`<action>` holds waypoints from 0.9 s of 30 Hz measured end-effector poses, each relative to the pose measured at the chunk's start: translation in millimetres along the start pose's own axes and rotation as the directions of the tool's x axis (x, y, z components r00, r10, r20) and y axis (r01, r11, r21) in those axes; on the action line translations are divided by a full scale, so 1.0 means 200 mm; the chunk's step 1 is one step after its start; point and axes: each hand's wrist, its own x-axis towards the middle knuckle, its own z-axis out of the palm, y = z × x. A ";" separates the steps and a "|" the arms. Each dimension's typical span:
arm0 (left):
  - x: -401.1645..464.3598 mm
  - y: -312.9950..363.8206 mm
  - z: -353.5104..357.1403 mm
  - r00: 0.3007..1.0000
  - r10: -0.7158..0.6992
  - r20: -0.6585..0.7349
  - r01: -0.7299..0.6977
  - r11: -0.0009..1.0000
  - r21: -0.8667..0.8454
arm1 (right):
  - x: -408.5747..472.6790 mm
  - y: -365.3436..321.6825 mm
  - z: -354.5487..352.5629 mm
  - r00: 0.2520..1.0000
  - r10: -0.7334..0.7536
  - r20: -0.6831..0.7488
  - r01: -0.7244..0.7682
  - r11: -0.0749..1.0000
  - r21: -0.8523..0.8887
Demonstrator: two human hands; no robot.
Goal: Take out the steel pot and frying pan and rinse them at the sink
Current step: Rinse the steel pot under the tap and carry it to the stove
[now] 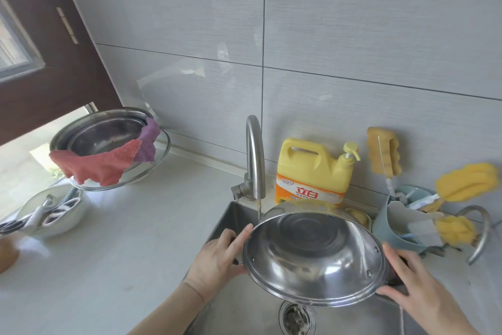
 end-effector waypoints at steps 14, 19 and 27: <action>-0.33 -0.26 -0.24 0.980 -0.187 0.074 0.191 0.980 -0.052 | 0.28 -0.27 0.27 0.978 -0.207 0.016 0.206 0.978 0.040; -0.40 -0.30 -0.27 0.959 -0.248 0.138 0.257 0.965 -0.052 | 0.32 -0.32 0.32 0.973 -0.232 0.018 0.232 0.973 0.010; -0.24 -0.14 -0.16 0.981 -0.154 0.115 0.154 0.988 0.002 | 0.14 -0.17 0.20 0.989 -0.146 -0.017 0.146 0.989 -0.007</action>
